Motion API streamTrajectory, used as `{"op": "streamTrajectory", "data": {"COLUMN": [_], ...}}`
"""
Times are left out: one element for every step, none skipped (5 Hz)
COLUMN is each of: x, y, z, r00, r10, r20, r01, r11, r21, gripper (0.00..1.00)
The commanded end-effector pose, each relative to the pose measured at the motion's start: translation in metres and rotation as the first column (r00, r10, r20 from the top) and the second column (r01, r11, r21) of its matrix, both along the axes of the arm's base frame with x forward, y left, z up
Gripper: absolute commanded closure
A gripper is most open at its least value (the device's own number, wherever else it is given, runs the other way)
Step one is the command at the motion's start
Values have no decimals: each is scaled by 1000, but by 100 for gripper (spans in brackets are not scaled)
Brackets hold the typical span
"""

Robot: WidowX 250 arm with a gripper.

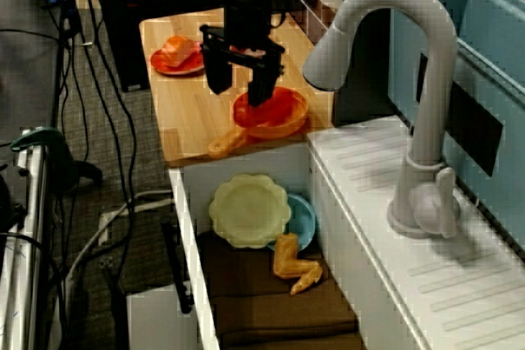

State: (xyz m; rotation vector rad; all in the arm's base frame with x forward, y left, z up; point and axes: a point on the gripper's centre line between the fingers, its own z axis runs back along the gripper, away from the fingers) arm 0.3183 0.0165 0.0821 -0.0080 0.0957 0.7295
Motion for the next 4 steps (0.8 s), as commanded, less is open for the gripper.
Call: {"op": "streamTrajectory", "data": {"x": [20,23,22,19], "y": [10,13,15,17], "z": [9,7,5,7], "r00": [999,999,1000,999], "r10": [28,25,22,23], "r20": [46,33,21,27], "r01": [-29,-26,-22,-24], "r11": [1000,1000,1000,1000], "r21": [4,8,13,11], "gripper": [0,0,0,0]}}
